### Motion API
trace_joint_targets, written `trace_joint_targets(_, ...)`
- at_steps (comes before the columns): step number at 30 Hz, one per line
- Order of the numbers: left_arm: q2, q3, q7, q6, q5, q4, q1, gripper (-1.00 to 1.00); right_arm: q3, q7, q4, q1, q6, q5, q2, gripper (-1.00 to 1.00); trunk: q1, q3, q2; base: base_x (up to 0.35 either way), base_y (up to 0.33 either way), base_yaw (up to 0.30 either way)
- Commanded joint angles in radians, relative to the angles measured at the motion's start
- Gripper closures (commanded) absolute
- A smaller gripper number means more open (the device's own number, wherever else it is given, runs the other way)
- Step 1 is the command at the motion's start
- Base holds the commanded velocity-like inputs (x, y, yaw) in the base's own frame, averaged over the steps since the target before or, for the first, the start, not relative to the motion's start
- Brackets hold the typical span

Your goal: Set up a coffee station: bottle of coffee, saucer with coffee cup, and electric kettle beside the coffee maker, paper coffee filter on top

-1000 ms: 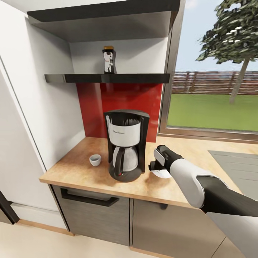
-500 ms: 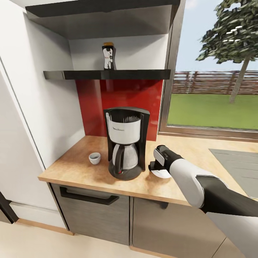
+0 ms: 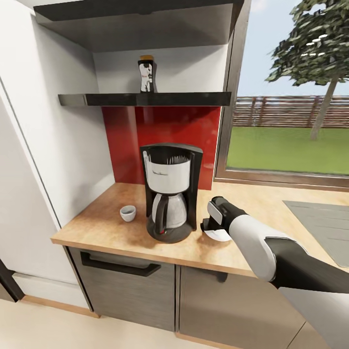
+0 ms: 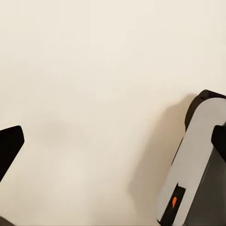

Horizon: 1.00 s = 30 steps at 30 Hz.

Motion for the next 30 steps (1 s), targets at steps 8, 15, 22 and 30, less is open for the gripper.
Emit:
trace_joint_targets(8,0.0,0.003,-0.007,0.0,0.01,-0.001,0.0,-1.0,-0.008,-0.006,-0.001,0.0,0.004,0.003,0.0,1.0,0.031,-0.026,-0.057,0.0,0.0,0.0)
trace_joint_targets(15,0.0,0.003,-0.007,0.0,0.011,-0.001,0.0,-1.0,-0.008,-0.006,0.017,0.0,-0.008,0.004,0.0,1.0,0.039,-0.032,-0.071,0.0,0.0,0.0)
trace_joint_targets(22,0.0,0.003,-0.007,0.0,0.01,-0.001,0.0,-1.0,-0.008,-0.006,0.018,0.0,-0.012,0.004,0.0,1.0,0.058,-0.048,-0.106,0.0,0.0,0.0)
trace_joint_targets(30,0.0,0.003,-0.007,-0.002,0.011,-0.001,0.0,-1.0,-0.008,-0.006,0.019,0.0,-0.012,0.004,0.0,1.0,0.058,-0.048,-0.106,0.0,0.0,0.0)
